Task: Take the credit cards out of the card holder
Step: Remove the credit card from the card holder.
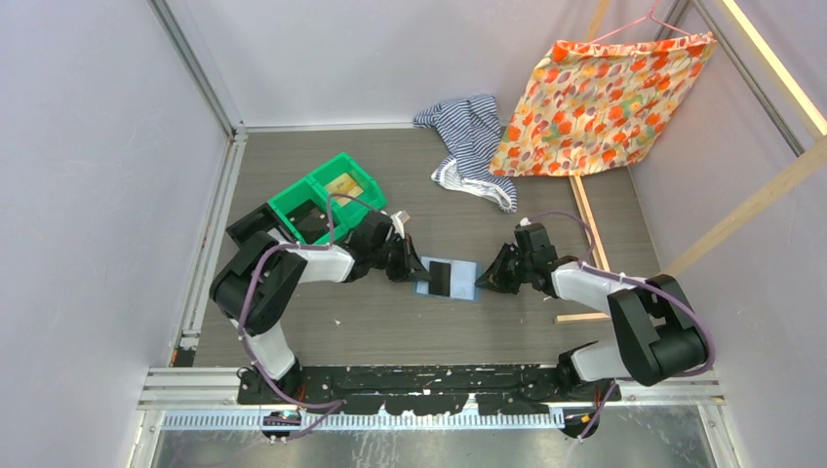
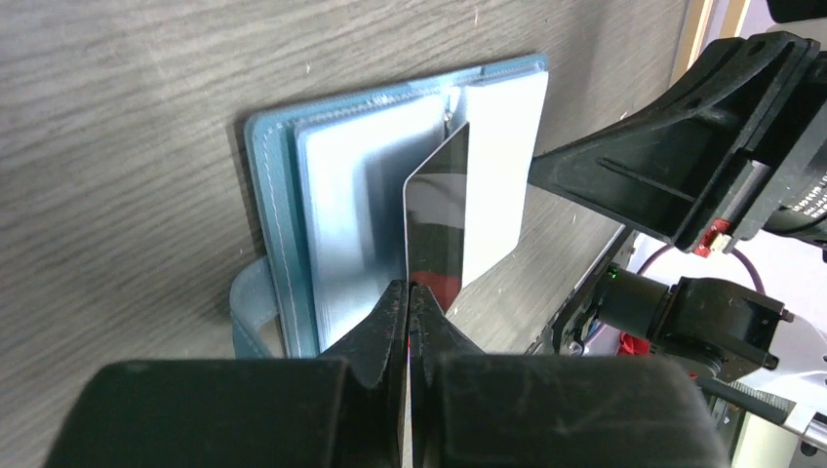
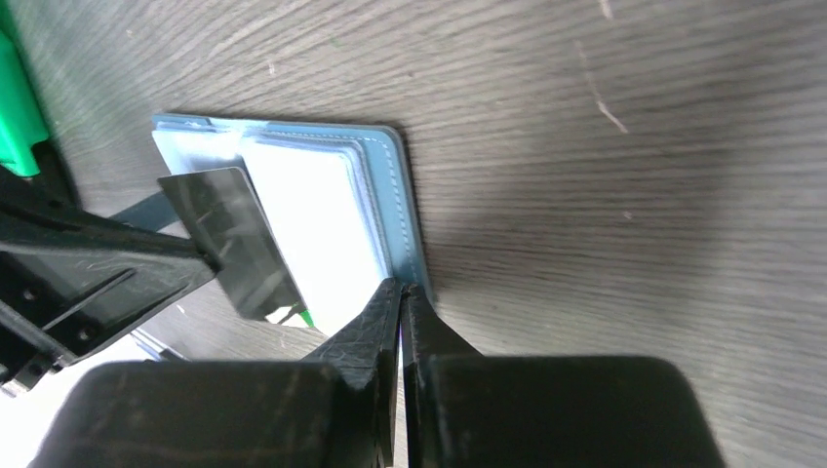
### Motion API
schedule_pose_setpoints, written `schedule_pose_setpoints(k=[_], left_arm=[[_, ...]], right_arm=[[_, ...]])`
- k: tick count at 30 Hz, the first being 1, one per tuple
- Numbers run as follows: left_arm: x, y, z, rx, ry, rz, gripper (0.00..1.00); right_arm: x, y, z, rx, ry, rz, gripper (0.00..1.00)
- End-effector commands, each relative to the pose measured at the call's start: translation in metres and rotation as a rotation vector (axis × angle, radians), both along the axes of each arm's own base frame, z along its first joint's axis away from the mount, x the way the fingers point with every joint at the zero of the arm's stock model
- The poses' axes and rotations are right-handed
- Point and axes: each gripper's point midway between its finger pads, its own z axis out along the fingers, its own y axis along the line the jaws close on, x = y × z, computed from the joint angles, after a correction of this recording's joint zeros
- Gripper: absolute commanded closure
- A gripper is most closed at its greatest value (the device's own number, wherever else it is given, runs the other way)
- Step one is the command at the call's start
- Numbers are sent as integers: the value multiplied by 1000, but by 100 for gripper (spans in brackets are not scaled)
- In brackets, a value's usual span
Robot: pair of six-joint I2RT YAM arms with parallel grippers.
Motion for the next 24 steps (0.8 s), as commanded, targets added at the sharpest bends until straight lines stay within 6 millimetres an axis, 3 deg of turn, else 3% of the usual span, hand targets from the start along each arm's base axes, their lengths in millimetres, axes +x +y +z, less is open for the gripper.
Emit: schedule_pose_setpoints(k=[1,7,11,20,24], left_arm=[[1,3,29,4,-50,-21,100],[2,2,47,-8,-77,-33,99],[1,0,48,-15,-71,-39,99],[-1,-8,58,-48,-73,-62,99],[-6,-13,76,-101,-81,-103,99]], right_arm=[[-7,-15,-2,-77,17,-11,91],[-3,-14,12,-69,-17,-4,69],[0,-12,25,-56,-56,0,59],[8,3,66,46,-181,51,49],[11,27,89,200,-241,118,44]])
